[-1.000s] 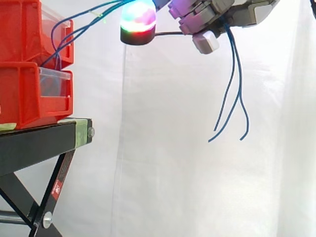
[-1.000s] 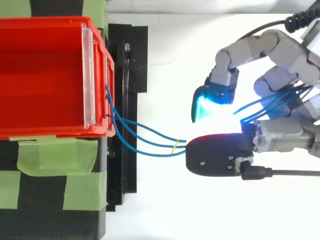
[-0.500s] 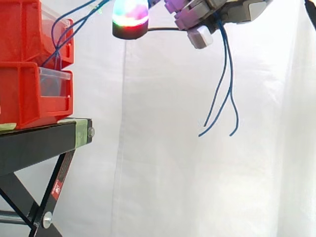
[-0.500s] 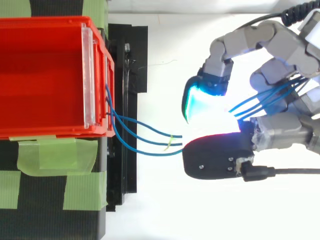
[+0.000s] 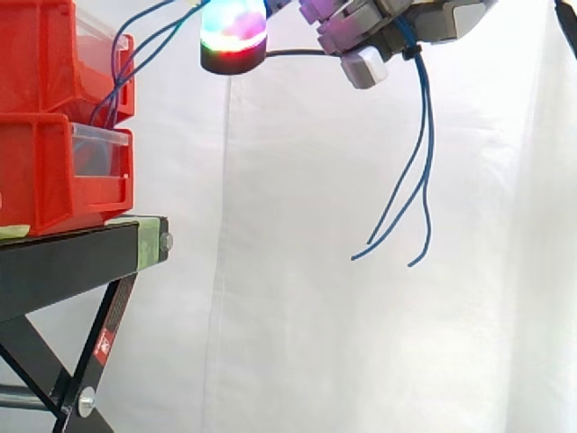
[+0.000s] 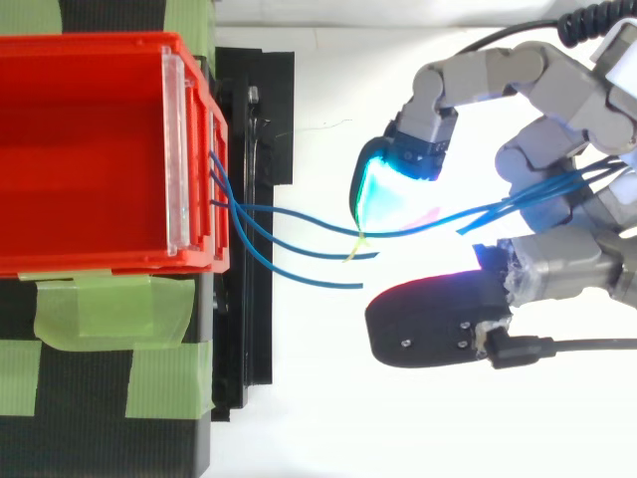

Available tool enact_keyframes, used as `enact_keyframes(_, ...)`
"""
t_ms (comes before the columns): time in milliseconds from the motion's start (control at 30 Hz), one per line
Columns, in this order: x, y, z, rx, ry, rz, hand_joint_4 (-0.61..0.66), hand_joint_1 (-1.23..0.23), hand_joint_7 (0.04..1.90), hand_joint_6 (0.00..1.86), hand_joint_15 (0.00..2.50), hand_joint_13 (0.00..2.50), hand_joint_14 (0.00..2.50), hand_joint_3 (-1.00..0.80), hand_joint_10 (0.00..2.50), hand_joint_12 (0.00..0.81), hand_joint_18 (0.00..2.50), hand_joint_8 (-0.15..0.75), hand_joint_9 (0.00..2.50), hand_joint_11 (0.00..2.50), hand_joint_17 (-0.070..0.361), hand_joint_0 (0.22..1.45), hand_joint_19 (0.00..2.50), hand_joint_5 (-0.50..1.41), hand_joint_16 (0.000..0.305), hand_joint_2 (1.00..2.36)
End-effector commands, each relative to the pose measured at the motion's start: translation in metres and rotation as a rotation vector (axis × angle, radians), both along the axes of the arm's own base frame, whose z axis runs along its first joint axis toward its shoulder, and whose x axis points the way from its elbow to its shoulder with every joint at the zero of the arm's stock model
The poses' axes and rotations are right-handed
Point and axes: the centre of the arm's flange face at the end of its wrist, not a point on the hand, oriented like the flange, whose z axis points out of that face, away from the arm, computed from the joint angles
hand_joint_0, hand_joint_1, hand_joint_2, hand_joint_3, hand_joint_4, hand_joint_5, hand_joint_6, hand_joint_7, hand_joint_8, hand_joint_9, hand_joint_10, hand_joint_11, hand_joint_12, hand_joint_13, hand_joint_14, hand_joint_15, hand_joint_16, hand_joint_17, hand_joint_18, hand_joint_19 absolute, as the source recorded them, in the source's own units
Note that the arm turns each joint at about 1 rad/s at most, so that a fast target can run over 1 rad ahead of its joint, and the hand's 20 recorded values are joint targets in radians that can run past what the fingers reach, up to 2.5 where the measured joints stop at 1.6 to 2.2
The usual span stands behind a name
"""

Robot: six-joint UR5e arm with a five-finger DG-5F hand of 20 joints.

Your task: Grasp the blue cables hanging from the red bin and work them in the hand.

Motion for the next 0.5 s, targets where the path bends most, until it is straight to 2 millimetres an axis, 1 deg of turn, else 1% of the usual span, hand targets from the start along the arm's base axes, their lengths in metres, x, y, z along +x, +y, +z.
enact_keyframes(0,-0.0001,0.0002,-0.0001,0.0,0.0,0.0,0.35,-0.57,1.1,0.78,1.4,1.89,2.5,-0.74,2.5,0.533,2.5,0.455,1.81,2.5,0.153,0.9,0.76,-0.06,0.203,1.01)
enact_keyframes(133,-0.0002,0.0001,-0.0002,0.0,0.002,0.0,0.34,-0.58,1.08,0.81,1.4,1.89,2.5,-0.53,2.5,0.533,2.5,0.455,1.81,2.5,0.153,0.99,0.76,-0.06,0.203,1.02)
enact_keyframes(200,-0.0002,0.0001,-0.0002,-0.002,0.003,0.0,0.33,-0.59,1.08,0.8,1.4,1.89,2.5,-0.44,2.5,0.533,2.5,0.455,1.81,2.5,0.153,1.01,0.76,-0.06,0.203,1.02)
enact_keyframes(267,-0.0001,0.0002,-0.0002,-0.001,0.002,0.002,0.33,-0.59,1.08,0.77,1.4,1.89,2.5,-0.4,2.5,0.533,2.5,0.455,1.81,2.5,0.153,1.02,0.76,-0.06,0.203,1.02)
enact_keyframes(467,-0.0002,0.0001,-0.0002,0.0,0.002,0.0,0.33,-0.59,1.1,0.67,1.4,1.89,2.5,-0.5,2.5,0.533,2.5,0.455,1.81,2.5,0.153,1.02,0.76,-0.04,0.203,1.02)
